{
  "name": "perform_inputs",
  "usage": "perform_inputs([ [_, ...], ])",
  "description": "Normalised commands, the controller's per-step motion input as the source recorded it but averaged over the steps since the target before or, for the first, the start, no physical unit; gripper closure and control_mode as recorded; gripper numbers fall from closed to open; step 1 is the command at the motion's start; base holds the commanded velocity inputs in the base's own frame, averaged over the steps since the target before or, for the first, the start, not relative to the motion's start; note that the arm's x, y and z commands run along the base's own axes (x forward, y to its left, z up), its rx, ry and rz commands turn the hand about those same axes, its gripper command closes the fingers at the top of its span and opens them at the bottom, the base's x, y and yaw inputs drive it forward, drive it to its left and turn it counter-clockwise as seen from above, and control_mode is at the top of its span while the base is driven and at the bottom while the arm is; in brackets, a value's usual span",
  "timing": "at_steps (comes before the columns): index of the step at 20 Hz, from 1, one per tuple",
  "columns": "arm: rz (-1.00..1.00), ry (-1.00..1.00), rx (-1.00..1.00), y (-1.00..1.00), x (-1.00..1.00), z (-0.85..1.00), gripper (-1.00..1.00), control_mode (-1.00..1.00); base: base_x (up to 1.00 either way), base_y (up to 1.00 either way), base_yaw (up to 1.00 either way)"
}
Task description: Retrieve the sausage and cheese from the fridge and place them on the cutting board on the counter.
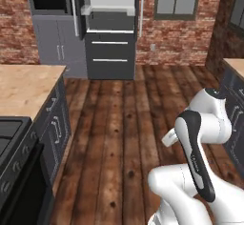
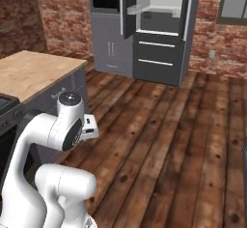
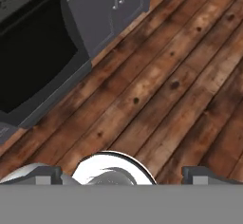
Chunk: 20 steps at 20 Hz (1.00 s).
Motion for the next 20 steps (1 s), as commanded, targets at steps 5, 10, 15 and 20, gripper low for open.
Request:
perform_inputs([
  [5,0.00,0.00,0.00,0.00,0.00,0.00,-1.00,1.00,0.93,0.13,0.16],
  [10,0.00,0.00,0.00,0.00,0.00,0.00,-1.00,1.00,0.94,0.03,0.01],
  [15,0.00,0.00,0.00,0.00,0.00,0.00,-1.00,1.00,0.94,0.02,0.00],
  [20,0.00,0.00,0.00,0.00,0.00,0.00,-1.00,1.00,0.94,0.01,0.00],
])
